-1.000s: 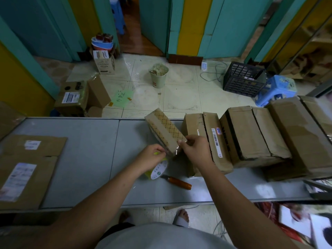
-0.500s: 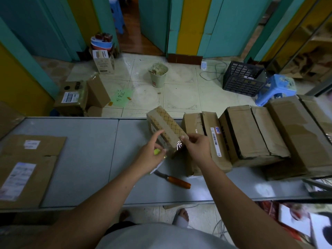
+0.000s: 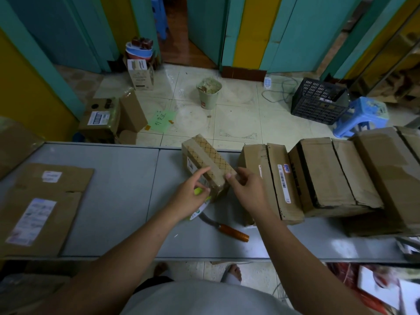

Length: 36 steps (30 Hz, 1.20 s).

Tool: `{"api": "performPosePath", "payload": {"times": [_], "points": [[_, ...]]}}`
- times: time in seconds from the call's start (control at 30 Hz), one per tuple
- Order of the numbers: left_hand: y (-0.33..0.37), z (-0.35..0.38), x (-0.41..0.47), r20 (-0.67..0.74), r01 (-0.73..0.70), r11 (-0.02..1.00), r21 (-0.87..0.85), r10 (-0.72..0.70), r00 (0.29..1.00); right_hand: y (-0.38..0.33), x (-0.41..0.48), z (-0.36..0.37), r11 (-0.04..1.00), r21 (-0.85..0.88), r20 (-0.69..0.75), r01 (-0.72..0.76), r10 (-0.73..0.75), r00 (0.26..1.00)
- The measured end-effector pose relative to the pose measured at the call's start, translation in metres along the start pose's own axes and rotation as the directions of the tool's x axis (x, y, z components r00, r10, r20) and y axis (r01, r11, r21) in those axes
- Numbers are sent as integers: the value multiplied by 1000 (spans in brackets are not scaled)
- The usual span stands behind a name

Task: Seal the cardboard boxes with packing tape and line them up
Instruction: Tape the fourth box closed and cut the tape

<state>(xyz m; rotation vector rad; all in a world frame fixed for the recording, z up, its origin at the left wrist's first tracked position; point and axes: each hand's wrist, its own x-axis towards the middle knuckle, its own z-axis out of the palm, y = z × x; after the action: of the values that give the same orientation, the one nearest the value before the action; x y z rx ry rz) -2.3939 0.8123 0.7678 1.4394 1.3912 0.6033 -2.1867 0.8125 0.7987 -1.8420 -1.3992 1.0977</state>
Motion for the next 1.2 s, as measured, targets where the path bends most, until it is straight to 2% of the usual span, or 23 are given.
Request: {"api": "performPosePath", "payload": {"times": [0.07, 0.17, 0.33, 0.4, 0.47, 0.6, 0.73, 0.83, 0.93, 1.07, 1.2], "points": [[0, -2, -1, 16, -3, 1000, -2, 3, 1000, 2, -13, -1, 997, -73, -23, 2, -4, 1000], [1, -4, -1, 32, -2, 1000, -3, 2, 999, 18, -40, 5, 961, -273, -2, 48, -50, 999], [0, -4, -2, 37, 12, 1000, -11, -12, 999, 58, -65, 30, 868, -472, 248, 154, -36, 968], [0, -4, -3, 32, 12, 1000, -2, -12, 999, 72, -66, 44, 783, -579, 343, 229, -21, 939], [1, -4, -2, 30, 9, 1000, 5, -9, 1000, 85, -66, 50, 700, -661, 372, 269, -6, 928], [2, -5, -1, 41, 20, 1000, 5, -20, 999, 102, -67, 48, 774, -591, 311, 227, -41, 950], [1, -5, 0, 54, 19, 1000, 11, -19, 998, 98, -73, 39, 838, -519, 321, 169, 8, 947], [1, -9, 0, 67, 17, 1000, 23, -19, 998, 81, -86, 22, 886, -431, 270, 169, -52, 961], [1, -12, 1, 76, 18, 999, 42, -21, 997, 67, -104, -3, 913, -370, 199, 172, -103, 975], [2, -12, 2, 97, 35, 999, 34, -39, 995, 52, -123, -37, 960, -252, 108, 121, -96, 989], [4, -12, 1, 100, 38, 999, 26, -40, 994, 29, -128, -45, 973, -176, 124, 151, -130, 984]]}}
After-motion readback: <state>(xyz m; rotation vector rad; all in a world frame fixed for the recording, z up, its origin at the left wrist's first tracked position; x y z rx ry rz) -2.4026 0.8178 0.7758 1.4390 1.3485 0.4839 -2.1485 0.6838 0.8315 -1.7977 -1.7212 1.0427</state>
